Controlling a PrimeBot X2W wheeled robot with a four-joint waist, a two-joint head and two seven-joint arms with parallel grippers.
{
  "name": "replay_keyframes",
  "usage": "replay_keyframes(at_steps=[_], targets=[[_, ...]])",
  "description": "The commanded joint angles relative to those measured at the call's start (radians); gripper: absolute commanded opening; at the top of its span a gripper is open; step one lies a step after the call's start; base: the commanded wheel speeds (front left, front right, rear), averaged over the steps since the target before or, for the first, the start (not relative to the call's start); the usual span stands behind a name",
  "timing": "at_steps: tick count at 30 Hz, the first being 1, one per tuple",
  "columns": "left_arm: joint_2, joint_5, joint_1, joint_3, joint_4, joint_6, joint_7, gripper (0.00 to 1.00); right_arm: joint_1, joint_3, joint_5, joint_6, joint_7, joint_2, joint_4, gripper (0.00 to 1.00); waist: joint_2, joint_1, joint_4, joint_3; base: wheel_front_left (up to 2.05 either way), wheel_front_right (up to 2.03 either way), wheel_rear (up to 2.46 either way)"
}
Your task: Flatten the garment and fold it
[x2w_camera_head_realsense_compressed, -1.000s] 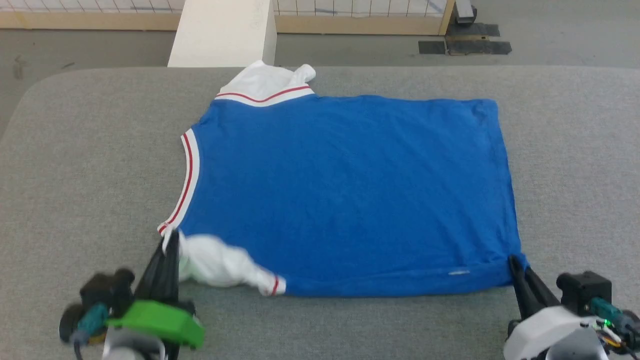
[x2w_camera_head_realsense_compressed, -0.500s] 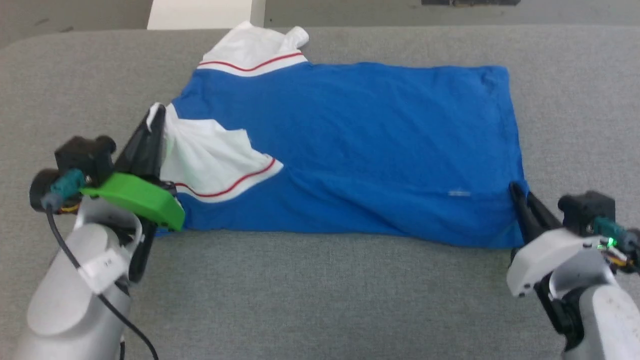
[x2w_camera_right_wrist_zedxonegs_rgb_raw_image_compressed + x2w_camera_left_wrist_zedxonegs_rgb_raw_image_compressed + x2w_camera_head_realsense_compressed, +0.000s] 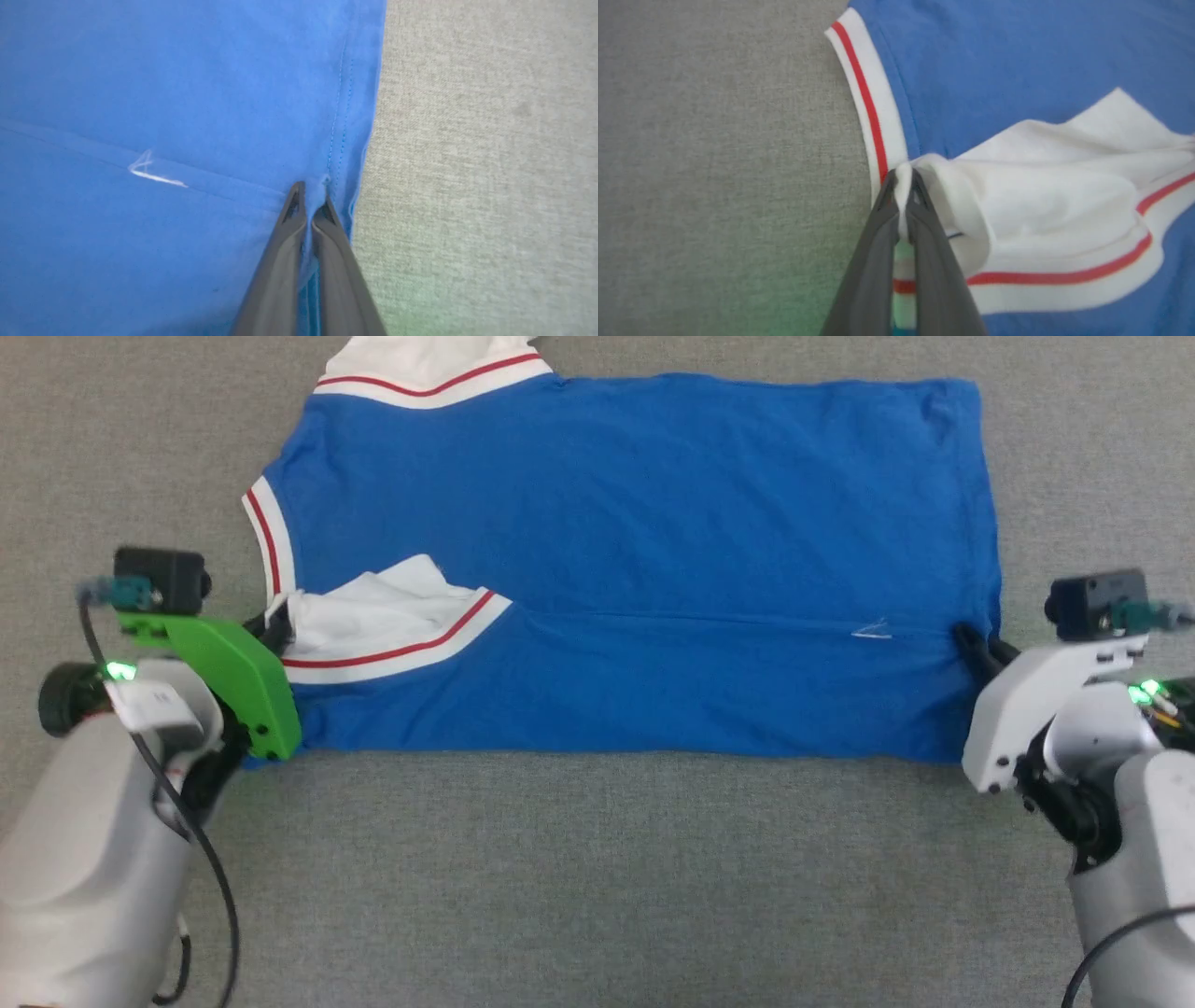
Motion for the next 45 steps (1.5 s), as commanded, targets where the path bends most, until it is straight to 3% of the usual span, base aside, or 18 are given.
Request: replay_keyframes(at_steps=[1,4,5,6,7,12,16,17,20,23,28,39,42,43,44,45], targets=[[0.009,-0.03,-0.006,-0.005,0.019,-0.003,0.07,0.0,-0.014,-0.008,0.014,-0.002,0.055,-0.001,0.022,0.0,0.0,0.0,-0.001,0.012,0.0,0.0,0.0],[0.015,-0.067,0.0,0.005,0.01,0.008,0.145,0.0,-0.025,-0.016,0.025,-0.002,0.119,0.003,0.014,0.0,0.0,0.0,0.002,0.009,0.0,0.0,0.0],[0.017,-0.068,0.002,0.016,-0.007,0.018,0.127,0.38,-0.024,-0.02,0.03,-0.002,0.126,0.006,0.005,0.27,0.0,0.0,0.004,0.005,0.0,0.0,0.0],[0.019,-0.056,0.002,0.026,-0.024,0.031,0.092,0.83,-0.021,-0.025,0.034,-0.002,0.123,0.01,-0.004,0.45,0.0,0.0,0.006,-0.001,0.0,0.0,0.0],[0.019,-0.042,0.009,0.031,-0.041,0.043,0.05,1.0,-0.014,-0.033,0.038,-0.002,0.114,0.016,-0.013,1.0,0.0,0.0,0.008,-0.01,0.0,0.0,0.0],[-0.007,0.012,0.088,0.061,-0.115,0.092,-0.182,1.0,0.052,-0.067,0.04,-0.002,-0.008,0.051,-0.075,1.0,0.0,0.0,0.022,-0.073,0.0,0.0,0.0],[-0.043,0.038,0.192,0.089,-0.175,0.148,-0.347,1.0,0.141,-0.07,0.024,-0.002,-0.162,0.073,-0.123,1.0,0.0,0.0,0.033,-0.133,0.0,0.0,0.0],[-0.056,0.054,0.244,0.099,-0.198,0.181,-0.409,1.0,0.186,-0.071,0.011,-0.002,-0.246,0.085,-0.148,1.0,0.0,0.0,0.035,-0.155,0.0,0.0,0.0],[-0.085,0.052,0.318,0.105,-0.212,0.213,-0.457,1.0,0.253,-0.052,-0.004,-0.002,-0.386,0.101,-0.186,1.0,0.0,0.0,0.034,-0.18,0.0,0.0,0.0],[-0.105,0.038,0.371,0.108,-0.219,0.238,-0.454,1.0,0.305,-0.041,-0.025,-0.002,-0.495,0.108,-0.194,1.0,0.0,0.0,0.031,-0.193,0.0,0.0,0.0],[-0.117,0.003,0.417,0.116,-0.218,0.293,-0.36,1.0,0.353,-0.04,-0.084,-0.002,-0.634,0.121,-0.206,1.0,0.0,0.0,0.005,-0.2,0.0,0.0,0.0],[-0.115,-0.118,0.427,0.159,-0.205,0.388,-0.092,1.0,0.352,0.017,-0.125,-0.002,-0.681,0.134,-0.186,1.0,0.0,0.0,-0.082,-0.186,0.0,0.0,0.0],[-0.106,-0.144,0.428,0.152,-0.202,0.395,-0.013,1.0,0.347,0.022,-0.131,-0.002,-0.68,0.135,-0.182,1.0,0.0,0.0,-0.096,-0.182,0.0,0.0,0.0],[-0.103,-0.15,0.428,0.152,-0.207,0.395,0.001,0.21,0.345,0.021,-0.134,-0.002,-0.68,0.135,-0.18,1.0,0.0,0.0,-0.098,-0.181,0.0,0.0,0.0],[-0.1,-0.151,0.427,0.152,-0.215,0.393,0.003,0.0,0.344,0.018,-0.134,-0.002,-0.68,0.135,-0.179,1.0,0.0,0.0,-0.101,-0.18,0.0,0.0,0.0],[-0.097,-0.151,0.427,0.153,-0.223,0.391,0.002,0.0,0.343,0.016,-0.133,-0.002,-0.681,0.135,-0.177,1.0,0.0,0.0,-0.102,-0.179,0.0,0.0,0.0]])
